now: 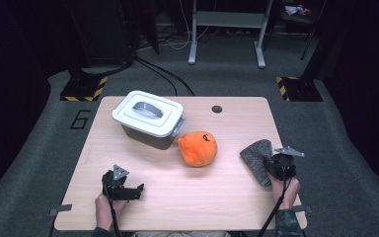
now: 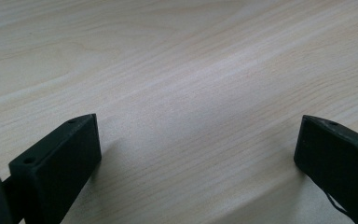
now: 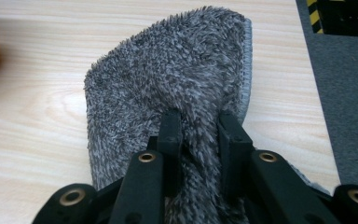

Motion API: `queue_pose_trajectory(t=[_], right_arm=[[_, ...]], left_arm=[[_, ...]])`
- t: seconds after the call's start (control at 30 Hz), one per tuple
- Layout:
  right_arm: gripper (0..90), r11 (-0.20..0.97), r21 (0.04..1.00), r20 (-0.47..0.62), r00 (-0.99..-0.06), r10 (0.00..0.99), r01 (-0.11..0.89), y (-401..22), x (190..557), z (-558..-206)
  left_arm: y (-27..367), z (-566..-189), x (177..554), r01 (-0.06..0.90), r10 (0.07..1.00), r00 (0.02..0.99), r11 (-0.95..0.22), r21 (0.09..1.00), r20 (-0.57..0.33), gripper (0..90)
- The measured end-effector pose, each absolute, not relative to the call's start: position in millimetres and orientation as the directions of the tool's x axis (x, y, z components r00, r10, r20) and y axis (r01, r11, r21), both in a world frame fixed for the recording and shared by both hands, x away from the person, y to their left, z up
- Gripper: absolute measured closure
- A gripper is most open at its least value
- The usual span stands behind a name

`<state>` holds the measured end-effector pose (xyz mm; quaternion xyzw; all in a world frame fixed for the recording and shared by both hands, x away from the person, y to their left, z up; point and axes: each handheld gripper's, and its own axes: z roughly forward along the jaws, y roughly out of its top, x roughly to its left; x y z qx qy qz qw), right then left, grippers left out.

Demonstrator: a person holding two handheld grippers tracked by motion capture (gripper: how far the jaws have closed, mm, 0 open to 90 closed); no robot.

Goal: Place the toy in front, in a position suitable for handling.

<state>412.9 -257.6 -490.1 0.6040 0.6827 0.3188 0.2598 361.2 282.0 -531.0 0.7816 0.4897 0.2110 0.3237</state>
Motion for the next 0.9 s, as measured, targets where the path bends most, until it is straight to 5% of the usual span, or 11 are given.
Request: queue_pose_trajectory(t=[0.33, 0.7, 0.9], right_arm=[[67.0, 0.055, 0.729, 0.021, -0.104, 0.994, 0.682, -259.1, 428.1, -502.9], [18.3, 0.053, 0.742, 0.033, -0.116, 0.993, 0.669, -264.4, 418.6, -495.7], [10.4, 0.085, 0.757, 0.03, -0.165, 0.986, 0.647, -267.7, 393.4, -490.1]], left_arm=[[282.0, -530.9, 361.0, 0.631, 0.903, 0.43, -0.31, 0.711, 0.013, 0.2], [281.9, -531.0, 361.1, 0.629, 0.902, 0.431, -0.311, 0.713, 0.014, 0.3], [281.9, -531.0, 361.1, 0.629, 0.902, 0.432, -0.311, 0.713, 0.013, 0.3]])
